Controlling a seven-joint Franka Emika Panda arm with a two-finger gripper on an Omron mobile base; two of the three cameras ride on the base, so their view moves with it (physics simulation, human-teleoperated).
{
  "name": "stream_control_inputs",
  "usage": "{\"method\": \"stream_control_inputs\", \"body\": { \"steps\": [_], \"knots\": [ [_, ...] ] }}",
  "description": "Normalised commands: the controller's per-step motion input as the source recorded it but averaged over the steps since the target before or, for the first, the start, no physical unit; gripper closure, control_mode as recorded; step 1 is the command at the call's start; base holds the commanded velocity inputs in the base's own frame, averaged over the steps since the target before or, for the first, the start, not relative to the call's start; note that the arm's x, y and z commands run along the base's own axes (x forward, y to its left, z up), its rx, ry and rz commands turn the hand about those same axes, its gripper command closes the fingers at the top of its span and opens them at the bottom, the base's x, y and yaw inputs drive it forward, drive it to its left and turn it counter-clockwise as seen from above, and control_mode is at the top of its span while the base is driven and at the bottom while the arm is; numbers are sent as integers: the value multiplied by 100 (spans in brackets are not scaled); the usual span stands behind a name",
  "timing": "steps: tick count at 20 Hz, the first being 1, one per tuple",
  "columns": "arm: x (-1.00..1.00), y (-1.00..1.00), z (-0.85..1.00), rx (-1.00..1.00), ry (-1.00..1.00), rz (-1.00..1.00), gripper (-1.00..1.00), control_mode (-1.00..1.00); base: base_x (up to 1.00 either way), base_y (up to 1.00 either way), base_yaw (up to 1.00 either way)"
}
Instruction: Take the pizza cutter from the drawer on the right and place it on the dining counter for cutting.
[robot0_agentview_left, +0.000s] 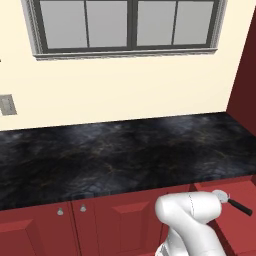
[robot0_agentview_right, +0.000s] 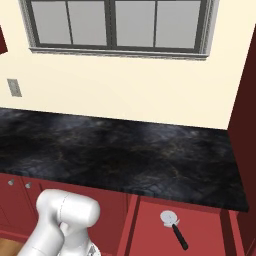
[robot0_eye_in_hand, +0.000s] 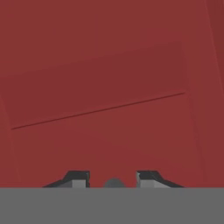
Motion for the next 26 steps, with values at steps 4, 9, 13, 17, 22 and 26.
{"method": "stream_control_inputs", "body": {
  "steps": [4,9,13,17,22,26],
  "knots": [
    [-4,0,0,0,0,0,-100,-100,0,0,0],
    [-58,-29,9,0,-1,0,-100,-100,0,0,0],
    [-82,-35,54,0,0,0,-100,-100,0,0,0],
    [-50,0,85,0,1,0,-100,-100,0,0,0],
    [-28,0,99,0,5,0,-100,-100,0,0,0],
    [-8,3,86,0,7,0,-100,-100,0,0,0]
  ]
}}
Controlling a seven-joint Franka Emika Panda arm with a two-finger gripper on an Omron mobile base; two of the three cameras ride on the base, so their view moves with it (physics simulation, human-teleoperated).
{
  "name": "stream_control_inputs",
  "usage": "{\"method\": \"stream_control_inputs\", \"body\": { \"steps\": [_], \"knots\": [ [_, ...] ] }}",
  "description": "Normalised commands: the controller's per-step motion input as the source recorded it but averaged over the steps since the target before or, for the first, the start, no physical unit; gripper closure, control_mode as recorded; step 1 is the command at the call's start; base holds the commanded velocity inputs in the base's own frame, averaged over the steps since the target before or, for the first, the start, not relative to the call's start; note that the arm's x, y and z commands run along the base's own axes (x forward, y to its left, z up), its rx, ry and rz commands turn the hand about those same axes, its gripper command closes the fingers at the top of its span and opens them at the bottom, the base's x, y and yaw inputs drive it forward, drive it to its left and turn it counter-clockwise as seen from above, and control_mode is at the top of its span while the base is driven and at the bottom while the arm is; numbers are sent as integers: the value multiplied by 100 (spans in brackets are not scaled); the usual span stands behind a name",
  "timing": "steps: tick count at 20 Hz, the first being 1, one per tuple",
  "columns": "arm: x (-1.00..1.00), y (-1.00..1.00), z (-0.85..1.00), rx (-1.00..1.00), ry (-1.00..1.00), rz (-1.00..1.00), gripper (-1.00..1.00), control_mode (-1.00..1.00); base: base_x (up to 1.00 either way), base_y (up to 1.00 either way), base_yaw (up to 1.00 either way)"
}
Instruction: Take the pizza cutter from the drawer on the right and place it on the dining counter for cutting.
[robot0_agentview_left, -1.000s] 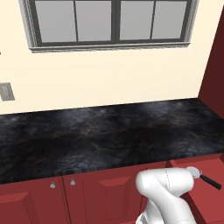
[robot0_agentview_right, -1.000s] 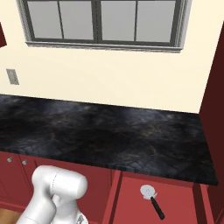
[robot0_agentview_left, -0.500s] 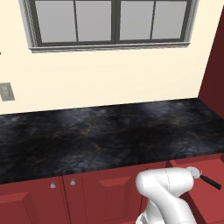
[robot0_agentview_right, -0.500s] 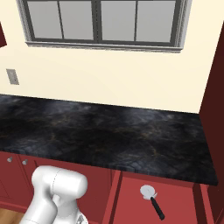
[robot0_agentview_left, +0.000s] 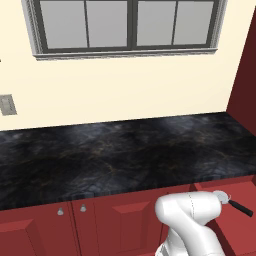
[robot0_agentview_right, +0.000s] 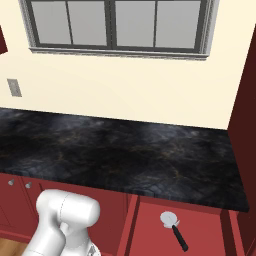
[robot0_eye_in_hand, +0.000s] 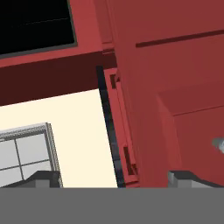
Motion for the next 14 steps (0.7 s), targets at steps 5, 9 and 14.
{"method": "stream_control_inputs", "body": {
  "steps": [5,9,14],
  "knots": [
    [12,2,77,0,7,0,-100,-100,0,0,0],
    [37,0,75,0,10,0,-100,-100,0,0,0],
    [60,2,44,0,13,0,-100,-100,0,0,0]
  ]
}}
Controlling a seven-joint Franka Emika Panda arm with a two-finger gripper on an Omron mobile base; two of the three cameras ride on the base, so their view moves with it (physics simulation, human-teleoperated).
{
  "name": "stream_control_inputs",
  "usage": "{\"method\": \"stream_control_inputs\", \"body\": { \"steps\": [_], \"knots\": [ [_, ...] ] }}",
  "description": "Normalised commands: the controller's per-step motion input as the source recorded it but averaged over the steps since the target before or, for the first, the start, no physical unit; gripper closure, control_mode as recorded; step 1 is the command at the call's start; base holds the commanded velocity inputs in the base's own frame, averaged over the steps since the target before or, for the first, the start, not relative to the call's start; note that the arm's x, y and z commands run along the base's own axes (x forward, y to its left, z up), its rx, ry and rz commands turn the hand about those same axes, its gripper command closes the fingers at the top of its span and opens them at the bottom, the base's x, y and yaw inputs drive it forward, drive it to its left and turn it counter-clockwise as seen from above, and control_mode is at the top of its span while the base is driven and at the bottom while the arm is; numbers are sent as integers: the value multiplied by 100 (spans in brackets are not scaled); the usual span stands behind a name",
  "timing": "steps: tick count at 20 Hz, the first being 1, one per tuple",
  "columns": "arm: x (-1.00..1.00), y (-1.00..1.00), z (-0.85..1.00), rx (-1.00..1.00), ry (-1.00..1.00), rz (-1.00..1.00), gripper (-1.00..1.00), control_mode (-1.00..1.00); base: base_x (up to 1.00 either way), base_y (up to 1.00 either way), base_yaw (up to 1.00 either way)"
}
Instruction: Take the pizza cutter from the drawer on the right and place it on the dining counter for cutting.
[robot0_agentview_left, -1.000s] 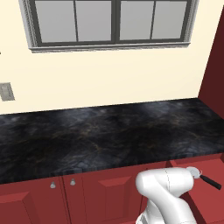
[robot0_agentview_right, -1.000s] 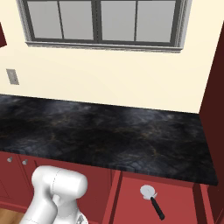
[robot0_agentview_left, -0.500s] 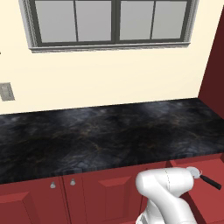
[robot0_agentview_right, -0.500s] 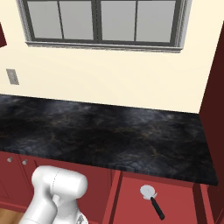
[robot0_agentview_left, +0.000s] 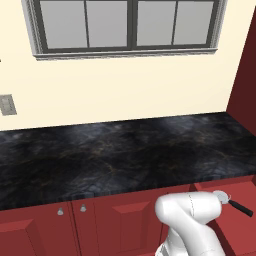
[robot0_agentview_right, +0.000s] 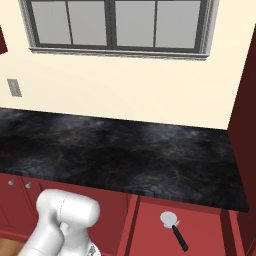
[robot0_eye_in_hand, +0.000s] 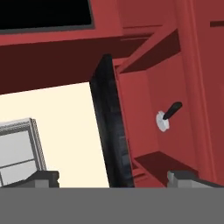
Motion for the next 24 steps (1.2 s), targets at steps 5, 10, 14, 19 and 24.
{"method": "stream_control_inputs", "body": {
  "steps": [5,10,14,19,24],
  "knots": [
    [84,31,13,0,26,2,-100,-100,0,0,0],
    [90,54,0,0,25,5,-100,-100,0,0,0],
    [99,34,0,0,19,9,-100,-100,0,0,0],
    [90,9,-1,0,15,12,-100,-100,0,0,0],
    [59,-7,-3,0,9,13,-100,-100,0,0,0]
  ]
}}
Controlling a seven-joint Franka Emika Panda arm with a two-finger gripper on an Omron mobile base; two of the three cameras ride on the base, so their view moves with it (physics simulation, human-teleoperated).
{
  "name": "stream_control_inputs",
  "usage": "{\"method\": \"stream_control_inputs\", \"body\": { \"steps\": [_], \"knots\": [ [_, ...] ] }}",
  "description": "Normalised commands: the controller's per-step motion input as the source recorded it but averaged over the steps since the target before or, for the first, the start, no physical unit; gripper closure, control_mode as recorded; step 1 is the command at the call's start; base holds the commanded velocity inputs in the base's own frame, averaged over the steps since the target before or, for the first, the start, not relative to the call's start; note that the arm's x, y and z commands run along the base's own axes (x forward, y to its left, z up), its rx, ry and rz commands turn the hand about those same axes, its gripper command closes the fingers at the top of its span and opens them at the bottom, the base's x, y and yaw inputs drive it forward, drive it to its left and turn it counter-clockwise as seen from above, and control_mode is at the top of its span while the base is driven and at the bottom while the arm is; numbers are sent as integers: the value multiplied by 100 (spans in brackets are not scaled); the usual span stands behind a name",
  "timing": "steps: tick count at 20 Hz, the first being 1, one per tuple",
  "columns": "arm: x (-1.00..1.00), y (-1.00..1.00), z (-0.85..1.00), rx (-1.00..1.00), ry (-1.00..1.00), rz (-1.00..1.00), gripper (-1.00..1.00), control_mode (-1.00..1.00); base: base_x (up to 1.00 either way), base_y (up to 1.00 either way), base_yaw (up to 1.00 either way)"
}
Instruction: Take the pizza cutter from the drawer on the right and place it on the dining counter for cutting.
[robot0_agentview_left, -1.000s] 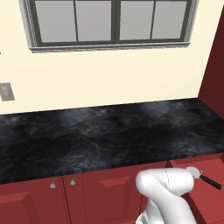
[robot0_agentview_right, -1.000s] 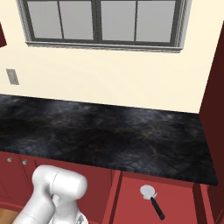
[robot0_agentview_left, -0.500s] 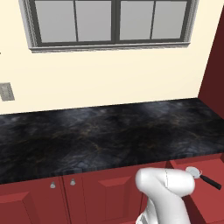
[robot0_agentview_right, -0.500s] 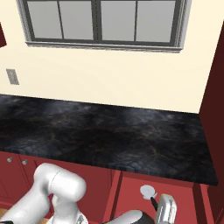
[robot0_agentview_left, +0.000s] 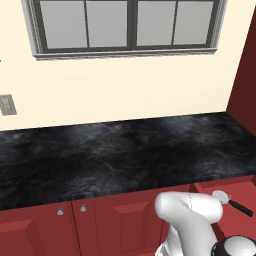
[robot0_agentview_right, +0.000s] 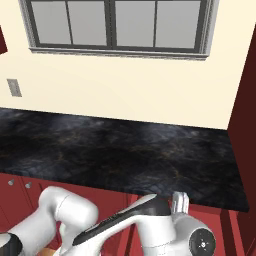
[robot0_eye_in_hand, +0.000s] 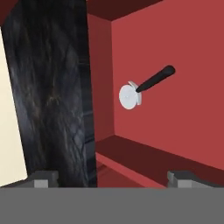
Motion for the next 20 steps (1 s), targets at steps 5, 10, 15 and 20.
{"method": "stream_control_inputs", "body": {
  "steps": [5,10,15,20],
  "knots": [
    [46,-21,0,-1,15,23,-100,-100,0,0,0],
    [23,-25,0,-7,22,38,-100,-100,0,0,0],
    [13,-28,-29,-15,16,43,-100,-100,0,0,0],
    [25,-5,-63,-10,3,58,-100,-100,0,0,0]
  ]
}}
